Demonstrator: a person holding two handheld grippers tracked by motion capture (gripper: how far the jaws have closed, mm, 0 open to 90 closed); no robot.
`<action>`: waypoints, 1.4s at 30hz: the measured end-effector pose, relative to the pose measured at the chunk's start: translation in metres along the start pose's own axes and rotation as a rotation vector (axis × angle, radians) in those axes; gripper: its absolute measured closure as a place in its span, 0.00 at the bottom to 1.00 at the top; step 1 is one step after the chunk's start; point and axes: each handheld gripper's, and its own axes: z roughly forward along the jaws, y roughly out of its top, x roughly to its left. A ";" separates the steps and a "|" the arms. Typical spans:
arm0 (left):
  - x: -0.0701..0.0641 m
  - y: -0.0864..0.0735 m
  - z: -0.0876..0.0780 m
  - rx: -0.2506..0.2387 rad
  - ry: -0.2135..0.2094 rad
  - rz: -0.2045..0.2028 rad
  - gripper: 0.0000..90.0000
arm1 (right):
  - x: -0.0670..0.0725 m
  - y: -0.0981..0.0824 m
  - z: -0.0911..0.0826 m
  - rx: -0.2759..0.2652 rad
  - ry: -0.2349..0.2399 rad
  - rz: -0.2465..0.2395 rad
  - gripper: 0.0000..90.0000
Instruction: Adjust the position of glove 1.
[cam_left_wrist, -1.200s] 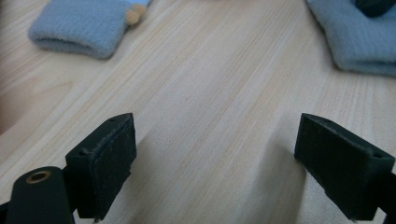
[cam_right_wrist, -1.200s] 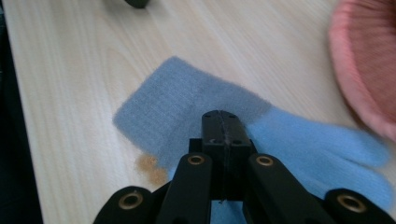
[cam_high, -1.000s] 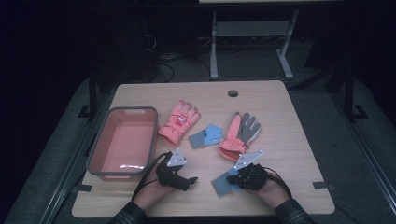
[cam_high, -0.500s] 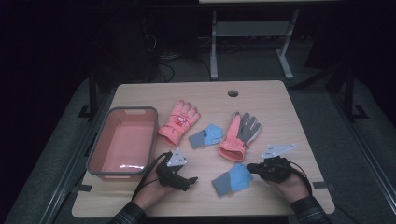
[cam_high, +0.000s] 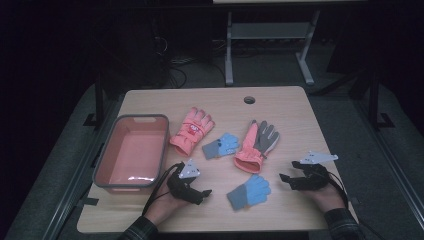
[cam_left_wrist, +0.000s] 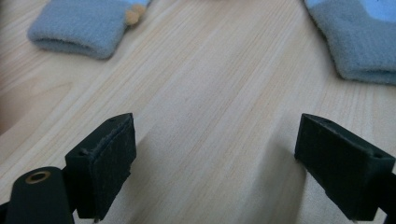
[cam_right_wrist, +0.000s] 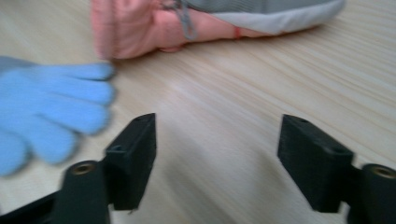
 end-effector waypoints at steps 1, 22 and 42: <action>0.000 0.000 0.000 0.001 0.000 0.000 0.13 | -0.001 -0.001 0.001 0.006 -0.010 -0.001 0.28; 0.007 0.036 -0.006 0.069 0.006 -0.033 0.51 | -0.006 -0.004 0.006 0.022 -0.054 0.019 0.18; 0.044 0.093 0.018 0.048 0.103 -0.006 0.72 | -0.006 -0.004 0.006 0.021 -0.042 0.012 0.18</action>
